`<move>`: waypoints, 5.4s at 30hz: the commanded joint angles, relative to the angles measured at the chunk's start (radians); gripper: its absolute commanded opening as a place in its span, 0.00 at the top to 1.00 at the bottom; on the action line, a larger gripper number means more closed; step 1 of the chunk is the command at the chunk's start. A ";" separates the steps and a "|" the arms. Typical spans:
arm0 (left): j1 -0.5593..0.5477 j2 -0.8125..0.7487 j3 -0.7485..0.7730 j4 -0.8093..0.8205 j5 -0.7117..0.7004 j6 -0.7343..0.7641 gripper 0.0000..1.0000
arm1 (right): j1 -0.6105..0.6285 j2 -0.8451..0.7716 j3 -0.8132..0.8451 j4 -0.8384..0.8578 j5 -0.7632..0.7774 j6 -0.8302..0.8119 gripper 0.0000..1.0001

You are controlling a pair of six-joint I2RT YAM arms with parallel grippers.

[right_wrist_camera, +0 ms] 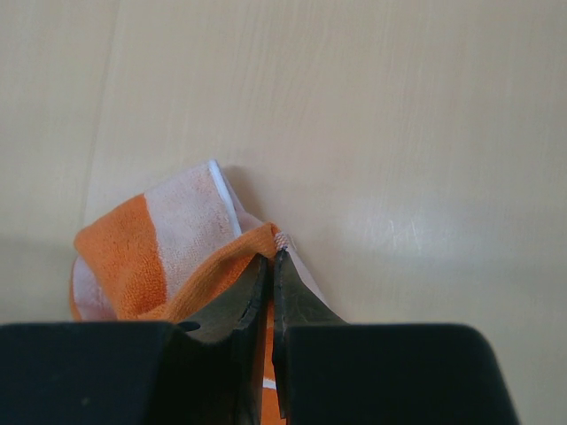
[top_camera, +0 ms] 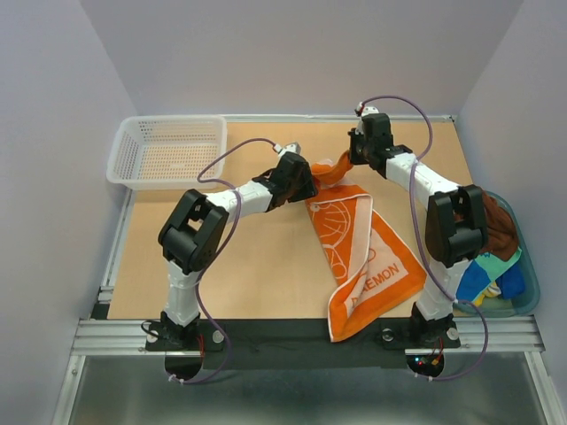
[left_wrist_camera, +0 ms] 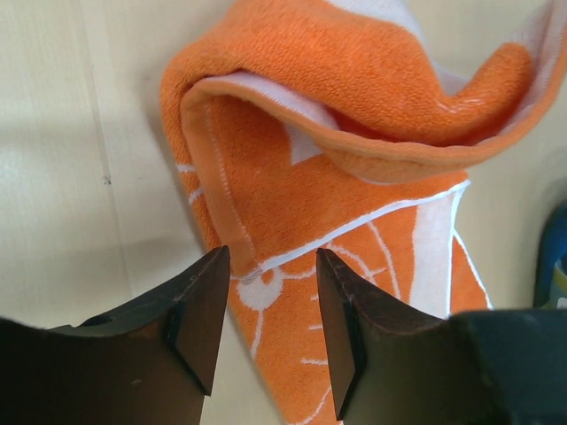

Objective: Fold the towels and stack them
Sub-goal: Flatten out the crumpled towel

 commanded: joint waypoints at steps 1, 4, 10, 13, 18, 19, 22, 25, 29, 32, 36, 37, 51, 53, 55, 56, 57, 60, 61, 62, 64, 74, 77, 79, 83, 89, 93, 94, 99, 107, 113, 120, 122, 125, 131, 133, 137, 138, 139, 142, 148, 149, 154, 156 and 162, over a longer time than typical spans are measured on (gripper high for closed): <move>-0.007 0.009 0.037 -0.017 -0.032 -0.027 0.46 | 0.004 0.004 -0.007 0.025 0.010 -0.003 0.99; -0.013 0.026 0.046 -0.020 -0.029 -0.027 0.46 | 0.004 0.004 -0.006 0.025 0.010 -0.003 1.00; -0.018 0.063 0.069 -0.025 -0.026 -0.030 0.49 | 0.004 0.006 -0.007 0.026 0.009 -0.003 1.00; -0.018 0.073 0.080 -0.028 -0.029 -0.030 0.50 | 0.004 0.004 -0.010 0.026 0.006 -0.001 0.99; -0.018 0.080 0.087 -0.031 -0.031 -0.030 0.56 | 0.004 0.003 -0.012 0.026 0.006 -0.001 1.00; -0.019 0.080 0.089 -0.031 -0.031 -0.028 0.57 | 0.004 0.004 -0.012 0.026 0.006 -0.003 1.00; -0.019 0.075 0.087 -0.031 -0.031 -0.028 0.61 | 0.004 0.001 -0.013 0.026 0.006 -0.003 0.99; -0.021 0.078 0.087 -0.032 -0.027 -0.031 0.61 | 0.004 -0.001 -0.013 0.025 0.004 -0.001 0.99; -0.024 0.086 0.087 -0.040 -0.029 -0.042 0.58 | 0.004 -0.001 -0.015 0.026 0.004 -0.003 1.00; -0.024 0.092 0.092 -0.040 -0.027 -0.046 0.55 | 0.004 0.001 -0.015 0.025 0.001 0.000 0.99; -0.028 0.104 0.110 -0.040 -0.029 -0.046 0.54 | 0.004 0.004 -0.018 0.026 -0.005 0.003 1.00; -0.028 0.110 0.113 -0.043 -0.027 -0.046 0.54 | 0.004 0.004 -0.019 0.026 -0.005 0.003 1.00; -0.028 0.024 0.156 -0.140 -0.133 0.053 1.00 | 0.004 -0.042 -0.016 0.026 0.076 -0.040 1.00; -0.028 -0.011 0.164 -0.178 -0.168 0.100 1.00 | 0.001 -0.050 -0.015 0.025 0.121 -0.054 1.00; -0.028 -0.035 0.170 -0.204 -0.196 0.136 1.00 | -0.005 -0.059 -0.010 0.025 0.145 -0.067 0.99; -0.027 -0.055 0.178 -0.230 -0.219 0.174 1.00 | -0.008 -0.065 -0.007 0.025 0.162 -0.072 0.99; -0.024 -0.061 0.184 -0.244 -0.228 0.190 1.00 | -0.014 -0.068 -0.001 0.025 0.167 -0.077 0.99; -0.018 -0.091 0.184 -0.268 -0.218 0.245 0.96 | -0.022 -0.073 0.008 0.025 0.182 -0.077 0.99; -0.013 -0.104 0.186 -0.282 -0.216 0.256 0.96 | -0.023 -0.076 0.008 0.025 0.188 -0.077 0.99; -0.010 -0.112 0.190 -0.290 -0.212 0.268 0.96 | -0.023 -0.079 0.007 0.025 0.193 -0.078 0.99; -0.005 -0.129 0.193 -0.301 -0.215 0.312 0.96 | -0.025 -0.096 0.002 0.025 0.195 -0.080 0.99; 0.016 -0.040 0.150 -0.178 0.032 0.311 0.75 | -0.025 -0.079 -0.022 0.025 0.064 -0.028 0.99; 0.016 0.007 0.170 -0.138 0.094 0.250 0.69 | -0.025 -0.060 -0.027 0.026 0.023 -0.017 0.99; 0.015 0.029 0.189 -0.130 0.094 0.234 0.66 | -0.025 -0.053 -0.033 0.025 0.018 -0.011 0.99; 0.013 0.084 0.250 -0.129 0.074 0.216 0.51 | -0.025 -0.034 -0.041 0.026 -0.002 -0.001 0.99; 0.013 0.129 0.290 -0.199 -0.027 0.204 0.36 | -0.025 -0.022 -0.045 0.026 -0.005 0.002 0.99; 0.012 0.121 0.271 -0.221 -0.141 0.185 0.31 | -0.025 -0.019 -0.047 0.026 0.000 -0.001 0.99; 0.013 0.118 0.267 -0.221 -0.150 0.181 0.31 | -0.023 -0.019 -0.047 0.028 -0.003 0.000 0.99; 0.013 0.138 0.276 -0.230 -0.164 0.161 0.38 | -0.025 -0.014 -0.045 0.026 -0.008 0.003 0.99; 0.013 0.106 0.255 -0.247 -0.170 0.171 0.86 | -0.025 -0.028 -0.039 0.026 0.027 0.002 0.99; 0.015 -0.041 0.241 -0.302 -0.241 0.291 1.00 | -0.029 -0.063 -0.006 0.025 0.151 -0.040 1.00; 0.068 -0.233 0.357 -0.439 -0.169 0.614 1.00 | -0.065 -0.157 0.065 0.026 0.335 -0.067 0.99; 0.091 -0.282 0.389 -0.456 -0.062 0.673 1.00 | -0.068 -0.186 0.076 0.025 0.383 -0.073 0.99; 0.114 -0.315 0.468 -0.515 0.078 0.729 1.00 | -0.075 -0.223 0.082 0.026 0.443 -0.092 0.99; 0.114 -0.324 0.583 -0.601 0.363 0.780 1.00 | -0.097 -0.324 0.079 0.026 0.463 -0.113 0.99; 0.110 -0.325 0.594 -0.595 0.442 0.751 1.00 | -0.095 -0.350 0.080 0.028 0.449 -0.121 1.00; 0.059 -0.330 0.607 -0.591 0.526 0.727 1.00 | -0.095 -0.390 0.074 0.025 0.388 -0.120 0.99; 0.042 -0.330 0.609 -0.592 0.526 0.727 1.00 | -0.095 -0.398 0.073 0.025 0.373 -0.150 0.99; 0.006 -0.330 0.617 -0.592 0.537 0.727 1.00 | -0.095 -0.408 0.071 0.025 0.357 -0.150 0.99; -0.080 -0.310 0.614 -0.571 0.537 0.669 1.00 | -0.095 -0.427 0.065 0.025 0.305 -0.143 0.99; -0.278 -0.252 0.620 -0.670 0.646 0.696 1.00 | -0.095 -0.452 0.056 0.023 0.262 -0.149 0.99; -0.312 -0.262 0.608 -0.686 0.670 0.702 1.00 | -0.095 -0.456 0.048 0.022 0.274 -0.155 0.99; -0.280 -0.402 0.477 -0.661 0.544 0.760 1.00 | -0.095 -0.470 0.028 0.022 0.320 -0.190 0.99; -0.208 -0.425 0.471 -0.693 0.422 0.733 1.00 | -0.095 -0.475 0.024 0.022 0.320 -0.184 0.99; -0.061 -0.411 0.643 -0.779 -0.007 0.755 1.00 | -0.095 -0.498 0.054 0.022 0.293 -0.178 1.00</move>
